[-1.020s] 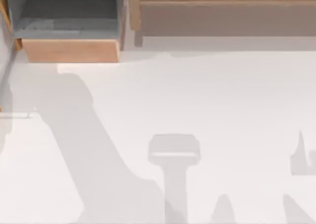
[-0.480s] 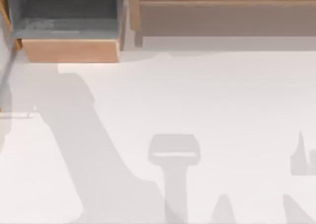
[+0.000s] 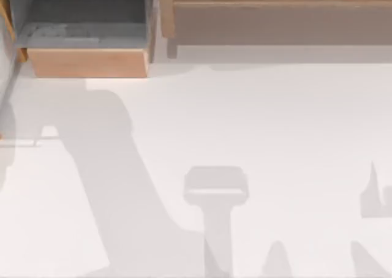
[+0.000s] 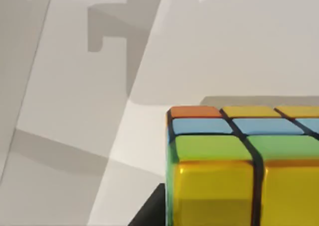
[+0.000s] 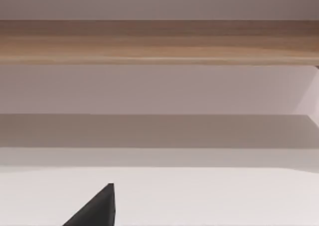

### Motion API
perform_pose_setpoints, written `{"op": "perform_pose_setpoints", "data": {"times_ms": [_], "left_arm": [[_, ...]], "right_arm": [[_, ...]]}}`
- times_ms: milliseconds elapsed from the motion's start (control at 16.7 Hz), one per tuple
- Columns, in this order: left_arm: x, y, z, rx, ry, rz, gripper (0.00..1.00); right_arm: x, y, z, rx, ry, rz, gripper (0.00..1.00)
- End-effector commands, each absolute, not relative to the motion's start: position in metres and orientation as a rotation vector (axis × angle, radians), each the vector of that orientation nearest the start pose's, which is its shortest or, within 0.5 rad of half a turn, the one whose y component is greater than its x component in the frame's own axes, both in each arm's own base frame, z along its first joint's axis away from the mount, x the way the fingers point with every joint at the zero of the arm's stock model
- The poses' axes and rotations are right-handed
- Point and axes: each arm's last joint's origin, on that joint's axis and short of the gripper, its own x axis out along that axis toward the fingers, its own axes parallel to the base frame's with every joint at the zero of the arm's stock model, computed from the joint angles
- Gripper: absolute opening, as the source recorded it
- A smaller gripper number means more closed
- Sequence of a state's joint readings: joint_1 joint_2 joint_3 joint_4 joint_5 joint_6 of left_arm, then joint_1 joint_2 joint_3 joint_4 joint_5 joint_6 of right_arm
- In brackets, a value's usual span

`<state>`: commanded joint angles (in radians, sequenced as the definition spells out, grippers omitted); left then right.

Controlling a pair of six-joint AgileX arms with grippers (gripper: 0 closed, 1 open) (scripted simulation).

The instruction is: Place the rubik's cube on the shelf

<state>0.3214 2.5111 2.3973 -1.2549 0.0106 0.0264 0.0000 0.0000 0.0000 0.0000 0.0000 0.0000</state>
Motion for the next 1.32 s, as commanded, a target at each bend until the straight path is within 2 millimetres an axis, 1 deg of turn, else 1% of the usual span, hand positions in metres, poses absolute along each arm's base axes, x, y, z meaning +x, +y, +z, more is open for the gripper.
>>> {"op": "perform_pose_setpoints", "data": {"times_ms": [120, 180, 300, 360, 480, 540, 660, 720, 840, 960, 1140, 1320], "left_arm": [[0.481, 0.166, 0.193, -0.207, 1.354, 0.261, 0.0], [0.48, 0.164, 0.199, -0.198, 1.345, 0.263, 0.0], [0.476, 0.151, 0.22, -0.16, 1.314, 0.266, 0.0], [0.473, 0.141, 0.232, -0.133, 1.294, 0.265, 0.0], [0.467, 0.114, 0.256, -0.068, 1.251, 0.255, 0.0], [0.464, 0.097, 0.266, -0.03, 1.23, 0.245, 0.0], [0.457, 0.06, 0.28, 0.051, 1.192, 0.216, 0.0], [0.454, 0.039, 0.282, 0.095, 1.179, 0.195, 0.0], [0.448, -0.005, 0.278, 0.187, 1.153, 0.147, 0.0], [0.441, -0.052, 0.264, 0.282, 1.12, 0.091, 0.0], [0.425, -0.124, 0.234, 0.417, 1.047, 0.001, 0.0], [0.403, -0.191, 0.198, 0.526, 0.94, -0.083, 0.0]], "right_arm": [[0.106, -0.001, 0.16, 0.0, 0.0, 0.0, 1.0], [0.106, -0.001, 0.16, 0.0, 0.0, 0.0, 1.0], [0.106, -0.001, 0.16, 0.0, 0.0, 0.0, 1.0], [0.106, -0.001, 0.16, 0.0, 0.0, 0.0, 1.0], [0.106, -0.001, 0.16, 0.0, 0.0, 0.0, 1.0], [0.106, -0.001, 0.16, 0.0, 0.0, 0.0, 1.0], [0.106, -0.001, 0.16, 0.0, 0.0, 0.0, 1.0], [0.106, -0.001, 0.16, 0.0, 0.0, 0.0, 1.0], [0.106, -0.001, 0.16, 0.0, 0.0, 0.0, 1.0], [0.106, -0.001, 0.16, 0.0, 0.0, 0.0, 1.0], [0.106, -0.001, 0.16, 0.0, 0.0, 0.0, 1.0], [0.106, -0.001, 0.16, 0.0, 0.0, 0.0, 1.0]]}}
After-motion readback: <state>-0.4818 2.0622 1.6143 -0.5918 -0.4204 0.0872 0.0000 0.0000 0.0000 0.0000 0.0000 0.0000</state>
